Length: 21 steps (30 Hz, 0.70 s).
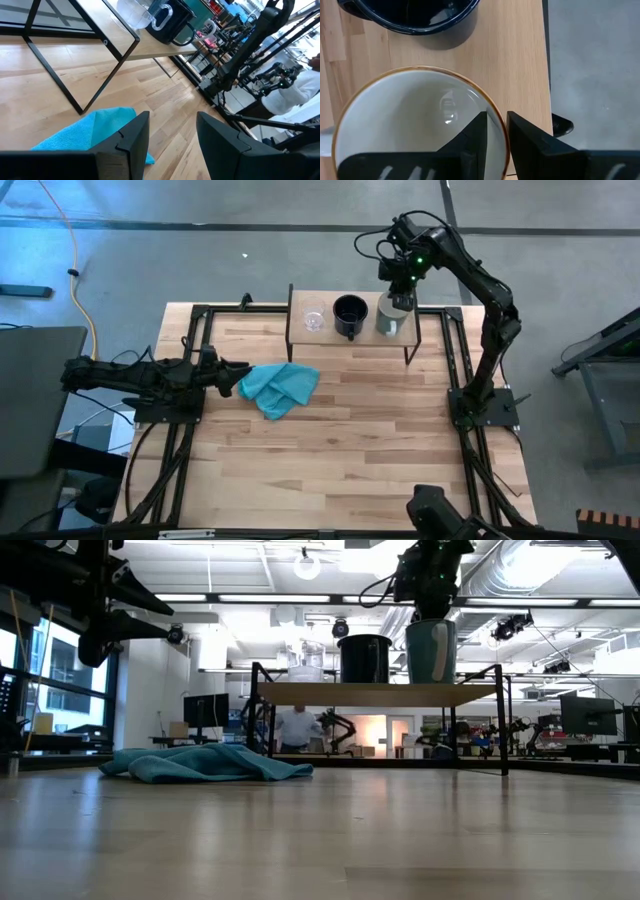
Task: Stack small to large cups/mugs on shelf
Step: Put the light blue mug on the shelf
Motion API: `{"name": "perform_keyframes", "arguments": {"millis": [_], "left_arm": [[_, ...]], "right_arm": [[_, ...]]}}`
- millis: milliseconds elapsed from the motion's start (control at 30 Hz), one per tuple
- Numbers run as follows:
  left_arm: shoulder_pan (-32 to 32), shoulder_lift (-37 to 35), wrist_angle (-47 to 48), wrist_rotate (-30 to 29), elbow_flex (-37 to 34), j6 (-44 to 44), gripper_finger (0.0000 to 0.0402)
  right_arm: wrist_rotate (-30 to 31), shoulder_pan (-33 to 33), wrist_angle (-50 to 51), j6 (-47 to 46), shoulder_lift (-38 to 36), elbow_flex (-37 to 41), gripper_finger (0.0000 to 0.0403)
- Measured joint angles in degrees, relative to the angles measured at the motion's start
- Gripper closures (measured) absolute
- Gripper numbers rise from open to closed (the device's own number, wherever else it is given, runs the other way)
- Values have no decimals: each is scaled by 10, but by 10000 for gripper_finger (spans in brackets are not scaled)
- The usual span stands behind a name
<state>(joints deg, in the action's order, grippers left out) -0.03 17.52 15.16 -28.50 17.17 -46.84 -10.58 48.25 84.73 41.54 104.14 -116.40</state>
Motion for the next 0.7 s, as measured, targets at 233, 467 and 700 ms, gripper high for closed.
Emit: {"name": "perform_keyframes", "arguments": {"millis": [233,467,700], "left_arm": [[0,0,0,2,0,0,250],[0,0,0,2,0,-2,250],[0,0,-1,2,0,-2,250]], "right_arm": [[5,0,-1,-1,0,0,339],[5,0,-1,4,0,0,339],[-14,0,4,5,0,0,319]]}}
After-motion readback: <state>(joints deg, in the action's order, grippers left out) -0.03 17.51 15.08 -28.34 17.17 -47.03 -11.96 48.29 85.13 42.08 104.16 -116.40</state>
